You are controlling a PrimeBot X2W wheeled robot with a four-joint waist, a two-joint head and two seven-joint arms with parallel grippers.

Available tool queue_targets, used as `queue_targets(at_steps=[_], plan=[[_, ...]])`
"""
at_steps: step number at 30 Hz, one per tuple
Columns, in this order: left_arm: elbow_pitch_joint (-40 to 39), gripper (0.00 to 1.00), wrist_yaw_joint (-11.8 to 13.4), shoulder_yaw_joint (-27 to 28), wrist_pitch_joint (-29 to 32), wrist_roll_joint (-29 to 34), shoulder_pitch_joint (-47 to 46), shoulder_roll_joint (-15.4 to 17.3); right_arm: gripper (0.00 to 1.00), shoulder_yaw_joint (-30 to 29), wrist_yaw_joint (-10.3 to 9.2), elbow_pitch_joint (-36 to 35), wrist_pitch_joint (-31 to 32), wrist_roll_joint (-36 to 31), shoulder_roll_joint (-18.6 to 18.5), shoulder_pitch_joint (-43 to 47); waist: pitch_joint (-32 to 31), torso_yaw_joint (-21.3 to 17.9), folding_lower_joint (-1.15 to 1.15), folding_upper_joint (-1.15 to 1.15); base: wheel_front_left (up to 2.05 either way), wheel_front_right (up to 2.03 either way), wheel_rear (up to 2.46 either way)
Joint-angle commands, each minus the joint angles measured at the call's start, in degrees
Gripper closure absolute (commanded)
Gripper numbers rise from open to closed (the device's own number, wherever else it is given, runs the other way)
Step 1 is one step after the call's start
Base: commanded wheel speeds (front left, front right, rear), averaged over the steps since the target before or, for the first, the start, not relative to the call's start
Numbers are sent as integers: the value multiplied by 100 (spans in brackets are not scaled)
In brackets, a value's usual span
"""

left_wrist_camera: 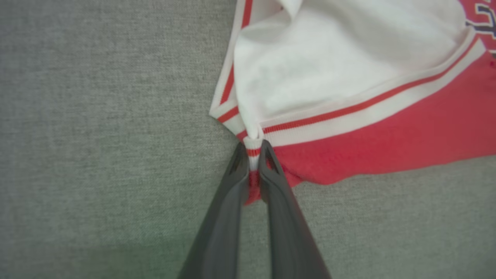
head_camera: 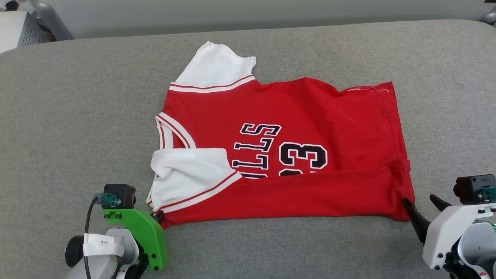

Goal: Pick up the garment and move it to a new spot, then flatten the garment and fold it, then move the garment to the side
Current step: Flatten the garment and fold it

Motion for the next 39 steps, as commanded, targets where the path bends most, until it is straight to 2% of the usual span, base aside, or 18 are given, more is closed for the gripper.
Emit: queue_targets(at_steps=[1, 5, 10, 18, 25, 26, 28, 29, 39], plan=[[197, 100, -7, -82, 21, -78, 130, -45, 0, -25, -5, 25, 21, -59, -33, -43, -71, 43, 0, -1, 0, 0, 0], [34, 100, -62, -13, -166, -130, 176, -79, 0, -77, -5, 151, 127, -167, -114, -45, -196, 146, 0, -1, 0, 0, 0], [-515, 100, 11, 145, -364, -146, 248, -6, 0, -150, -5, 469, 270, -195, -81, -105, -239, 314, 0, -1, 0, 0, 0], [-1299, 100, 114, 213, -318, -123, 318, 185, 0, -177, -5, 1141, 273, -286, 19, -371, -133, 501, 0, -1, 0, 0, 0], [-1491, 100, 174, 200, -277, -90, 323, 237, 0, -188, -5, 1643, 316, -339, 59, -497, 4, 573, 0, -1, 0, 0, 0], [-1492, 100, 172, 193, -261, -94, 325, 245, 16, -185, -5, 1700, 327, -296, 86, -510, 21, 576, 0, -1, 0, 0, 0], [-1484, 100, 163, 192, -244, -112, 326, 256, 94, -179, -5, 1778, 339, -268, 94, -530, 51, 580, 0, -1, 0, 0, 0], [-1469, 100, 159, 194, -240, -114, 324, 265, 100, -168, -5, 1806, 339, -260, 85, -538, 57, 582, 0, -1, 0, 0, 0], [-1164, 100, 94, 103, -122, -218, 491, 318, 100, -189, -5, 1817, 334, -99, -203, -500, -309, 548, 0, -1, 0, 0, 0]])
